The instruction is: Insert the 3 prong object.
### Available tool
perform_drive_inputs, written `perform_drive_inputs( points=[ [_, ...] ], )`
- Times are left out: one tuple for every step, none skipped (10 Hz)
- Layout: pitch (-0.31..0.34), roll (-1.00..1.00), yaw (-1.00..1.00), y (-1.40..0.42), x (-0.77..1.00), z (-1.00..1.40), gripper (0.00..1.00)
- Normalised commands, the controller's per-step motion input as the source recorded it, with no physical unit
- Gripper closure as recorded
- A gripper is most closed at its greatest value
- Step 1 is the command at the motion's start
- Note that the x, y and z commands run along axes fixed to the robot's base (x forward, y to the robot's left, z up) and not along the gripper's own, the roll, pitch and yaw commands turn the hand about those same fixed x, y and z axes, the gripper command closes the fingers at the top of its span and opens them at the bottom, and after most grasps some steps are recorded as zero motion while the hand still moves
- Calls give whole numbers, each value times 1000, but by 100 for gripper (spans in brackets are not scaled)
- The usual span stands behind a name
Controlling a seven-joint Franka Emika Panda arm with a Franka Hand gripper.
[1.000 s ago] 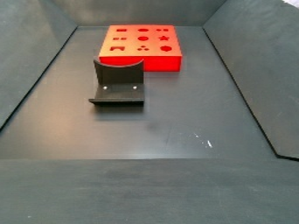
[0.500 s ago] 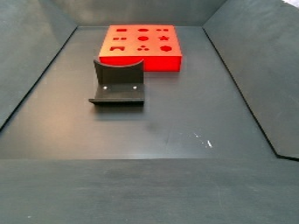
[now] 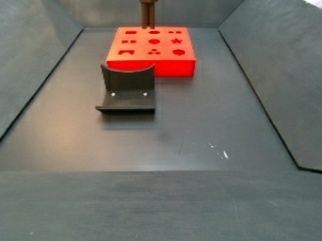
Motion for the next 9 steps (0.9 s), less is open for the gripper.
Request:
perform_drive_inputs(
  points=[
    [0,-10,0,0,0,-60,100],
    [-1,-6,0,0,-9,-77,100],
    [-30,0,60,0,37,-229,100],
    [-80,-14,0,0,157,-303,100],
    [-146,0,0,0,154,-186,100],
    [-183,0,-6,0,46,-89,100],
    [-139,101,0,0,0,-49,100],
    [-100,174,0,0,-97,-29,100],
    [-116,77,0,0,-89,-349,100]
  ],
)
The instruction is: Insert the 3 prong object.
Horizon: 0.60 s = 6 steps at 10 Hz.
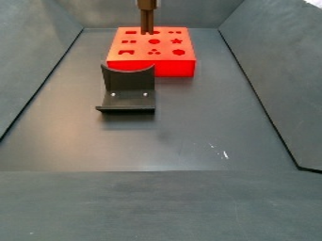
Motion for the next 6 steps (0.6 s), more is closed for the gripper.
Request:
perform_drive_inputs(
  points=[
    [-237,24,0,71,-46,-583,100],
    [-284,0,0,111,-11,-540,100],
    [-234,0,11,91,0,-383,100],
    [-140,99,89,31,-131,-106,100],
    [-67,133,26,0,-183,0,100],
    [-23,161,0,0,-40,0,100]
  ],
)
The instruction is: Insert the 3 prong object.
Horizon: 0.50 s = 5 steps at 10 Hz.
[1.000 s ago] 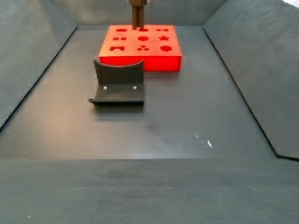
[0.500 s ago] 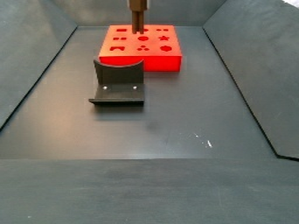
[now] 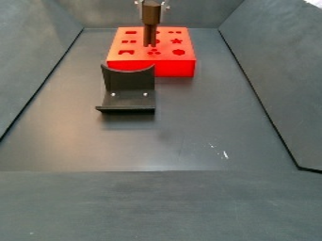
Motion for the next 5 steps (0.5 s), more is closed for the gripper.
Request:
perform_drive_inputs(
  points=[
    [0,229,0,0,0,0,100],
    [23,166,0,0,89,-163,100],
    [14,96,0,0,131,-151,100],
    [0,103,0,0,60,-146,100],
    [0,87,0,0,0,-129,100]
  ],
)
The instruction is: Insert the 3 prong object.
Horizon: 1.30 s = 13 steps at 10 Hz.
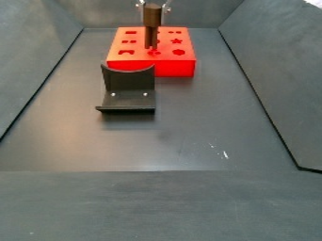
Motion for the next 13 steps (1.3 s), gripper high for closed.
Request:
perform_drive_inputs(
  points=[
    [0,61,0,0,0,-97,100],
    [0,54,0,0,0,-103,100],
    [0,67,0,0,-20,-109,100],
    [0,70,0,0,-3,-120,100],
    [0,59,0,0,-6,-134,100],
    [0,53,0,0,0,-131,100],
    [0,56,0,0,0,-143,100],
    [0,67,0,0,0,-149,100],
    [0,73,0,0,0,-171,100],
    [0,83,3,0,0,-171,100],
    [0,83,11,0,0,-163,100],
    [0,90,17,0,0,-143,100],
    [0,156,0,0,0,-160,100]
  ],
)
